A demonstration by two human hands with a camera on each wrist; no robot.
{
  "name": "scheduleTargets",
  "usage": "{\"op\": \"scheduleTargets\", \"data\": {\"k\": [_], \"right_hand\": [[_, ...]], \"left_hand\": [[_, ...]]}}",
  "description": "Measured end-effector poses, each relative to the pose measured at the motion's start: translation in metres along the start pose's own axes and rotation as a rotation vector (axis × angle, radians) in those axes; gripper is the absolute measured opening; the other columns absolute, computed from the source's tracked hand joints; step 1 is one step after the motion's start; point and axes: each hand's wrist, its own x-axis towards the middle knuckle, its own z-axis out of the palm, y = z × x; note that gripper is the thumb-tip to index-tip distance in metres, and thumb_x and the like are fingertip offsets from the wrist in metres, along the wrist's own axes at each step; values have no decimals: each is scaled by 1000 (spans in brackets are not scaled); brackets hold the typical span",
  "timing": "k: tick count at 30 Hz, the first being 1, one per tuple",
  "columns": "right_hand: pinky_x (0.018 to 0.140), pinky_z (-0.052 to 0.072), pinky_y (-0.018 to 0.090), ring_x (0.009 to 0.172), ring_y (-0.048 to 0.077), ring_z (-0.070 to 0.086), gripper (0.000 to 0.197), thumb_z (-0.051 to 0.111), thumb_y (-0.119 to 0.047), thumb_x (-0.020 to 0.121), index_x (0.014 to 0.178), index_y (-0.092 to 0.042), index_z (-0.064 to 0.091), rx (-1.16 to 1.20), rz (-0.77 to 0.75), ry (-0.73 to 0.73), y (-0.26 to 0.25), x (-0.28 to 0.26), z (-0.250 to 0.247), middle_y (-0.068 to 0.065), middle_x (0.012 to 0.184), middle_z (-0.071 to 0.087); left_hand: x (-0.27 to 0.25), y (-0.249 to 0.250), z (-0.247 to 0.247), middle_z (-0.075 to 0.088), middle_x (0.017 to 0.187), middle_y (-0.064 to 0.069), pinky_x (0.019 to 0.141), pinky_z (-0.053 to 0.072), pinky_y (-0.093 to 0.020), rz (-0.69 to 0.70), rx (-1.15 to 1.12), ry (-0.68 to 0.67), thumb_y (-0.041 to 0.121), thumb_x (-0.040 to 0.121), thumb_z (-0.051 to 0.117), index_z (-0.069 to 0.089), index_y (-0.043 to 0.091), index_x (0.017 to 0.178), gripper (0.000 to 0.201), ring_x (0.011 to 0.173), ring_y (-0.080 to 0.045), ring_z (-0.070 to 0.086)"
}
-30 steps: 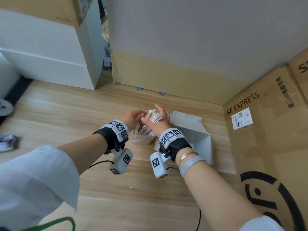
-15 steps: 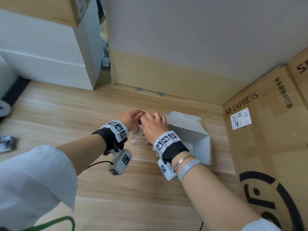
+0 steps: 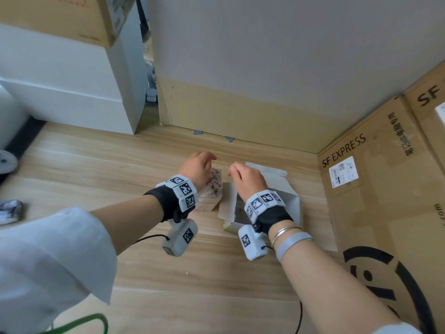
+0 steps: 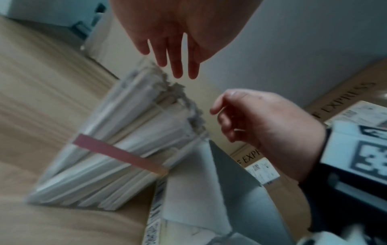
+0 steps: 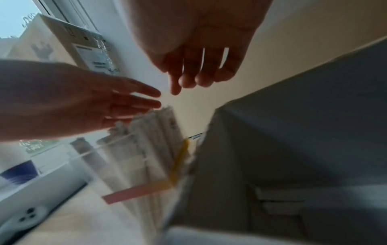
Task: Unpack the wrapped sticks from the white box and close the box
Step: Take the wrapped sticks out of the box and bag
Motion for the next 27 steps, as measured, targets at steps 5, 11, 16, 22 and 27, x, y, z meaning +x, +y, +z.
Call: {"op": "scheduleTargets", "data": {"k": [5, 11, 16, 22, 27], "right_hand": [[73, 50, 36, 86, 33, 63, 28, 39, -24, 96, 96, -14, 65, -79, 114, -199, 35, -11, -14, 15, 94, 69], [80, 50, 33, 94, 28, 63, 26, 41, -19, 95, 98, -17, 67, -95, 221, -322, 70, -23, -14, 8, 105, 69], [87, 53, 36, 100, 29, 64, 30, 40, -19, 94, 102, -18, 69, -117, 256, -386, 87, -26, -8, 8, 108, 70], [89, 53, 34, 103, 29, 64, 33, 38, -21, 95, 107, -16, 68, -145, 300, -466, 100, -24, -1, 8, 110, 71], [95, 45, 33, 116, 31, 56, 36, 36, -21, 97, 123, -10, 60, -254, 313, -474, 98, -20, 6, 13, 128, 60]], "left_hand": [[-9, 38, 25, 53, 132, -8, 95, 39, -24, 172, -7, -6, -4, 89, 41, 61, 8, 116, 36, 124, -23, 49], [-28, 57, 71, 37, 143, -13, 92, 45, -33, 25, 60, -237, -3, 86, 44, 43, 15, 134, 52, 116, -32, 53], [-27, 46, 94, 54, 129, -23, 89, 50, -37, -229, 163, -361, 1, 91, 44, -5, 27, 150, 81, 110, -34, 61], [-21, 38, 100, 57, 124, -21, 88, 52, -37, -365, 80, -342, 3, 92, 45, -12, 26, 149, 84, 105, -33, 63], [-25, 38, 99, 41, 135, -16, 99, 41, -31, -186, -13, -295, -4, 85, 48, 18, 21, 149, 75, 119, -33, 51]]}}
